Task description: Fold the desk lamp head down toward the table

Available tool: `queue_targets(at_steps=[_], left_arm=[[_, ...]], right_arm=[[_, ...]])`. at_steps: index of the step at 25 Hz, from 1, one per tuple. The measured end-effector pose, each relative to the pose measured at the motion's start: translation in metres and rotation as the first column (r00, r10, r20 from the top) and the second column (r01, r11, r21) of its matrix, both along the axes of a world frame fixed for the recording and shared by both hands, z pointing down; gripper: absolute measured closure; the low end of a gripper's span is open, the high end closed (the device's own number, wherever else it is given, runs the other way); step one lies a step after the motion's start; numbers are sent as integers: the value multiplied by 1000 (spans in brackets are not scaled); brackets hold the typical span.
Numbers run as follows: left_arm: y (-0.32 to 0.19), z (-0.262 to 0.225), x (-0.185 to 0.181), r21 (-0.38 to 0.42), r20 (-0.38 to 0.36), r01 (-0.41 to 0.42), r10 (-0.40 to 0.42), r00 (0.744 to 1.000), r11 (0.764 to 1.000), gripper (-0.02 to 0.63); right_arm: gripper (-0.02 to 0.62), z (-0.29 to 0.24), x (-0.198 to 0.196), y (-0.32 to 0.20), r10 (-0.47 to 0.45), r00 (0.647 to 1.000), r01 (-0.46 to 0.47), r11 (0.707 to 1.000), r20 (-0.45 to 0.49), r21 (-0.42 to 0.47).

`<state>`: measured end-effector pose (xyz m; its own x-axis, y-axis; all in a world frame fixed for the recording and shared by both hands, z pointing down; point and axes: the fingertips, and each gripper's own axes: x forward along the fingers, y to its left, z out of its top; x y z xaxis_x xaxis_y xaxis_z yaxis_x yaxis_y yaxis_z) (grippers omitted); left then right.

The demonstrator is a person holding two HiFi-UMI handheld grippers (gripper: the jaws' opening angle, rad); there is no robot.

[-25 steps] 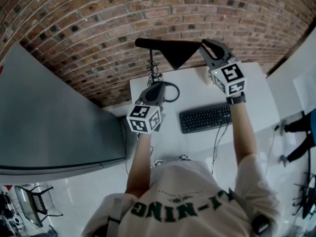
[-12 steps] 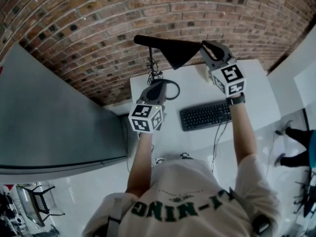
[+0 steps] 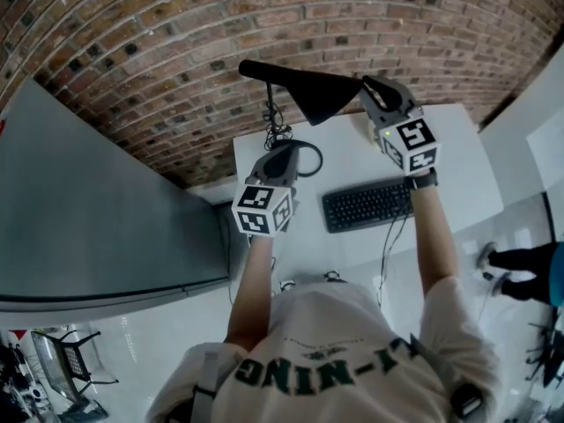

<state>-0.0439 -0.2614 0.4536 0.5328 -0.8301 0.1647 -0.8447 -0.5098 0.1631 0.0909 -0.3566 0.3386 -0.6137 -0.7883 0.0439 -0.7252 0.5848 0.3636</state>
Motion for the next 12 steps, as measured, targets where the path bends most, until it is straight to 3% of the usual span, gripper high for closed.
queue_targets(at_steps=[12], left_arm=[[-2, 8, 5, -7, 1, -6, 6, 1000, 1000, 606]], right_arm=[[546, 32, 7, 3, 2, 1000, -1, 999, 10, -45]])
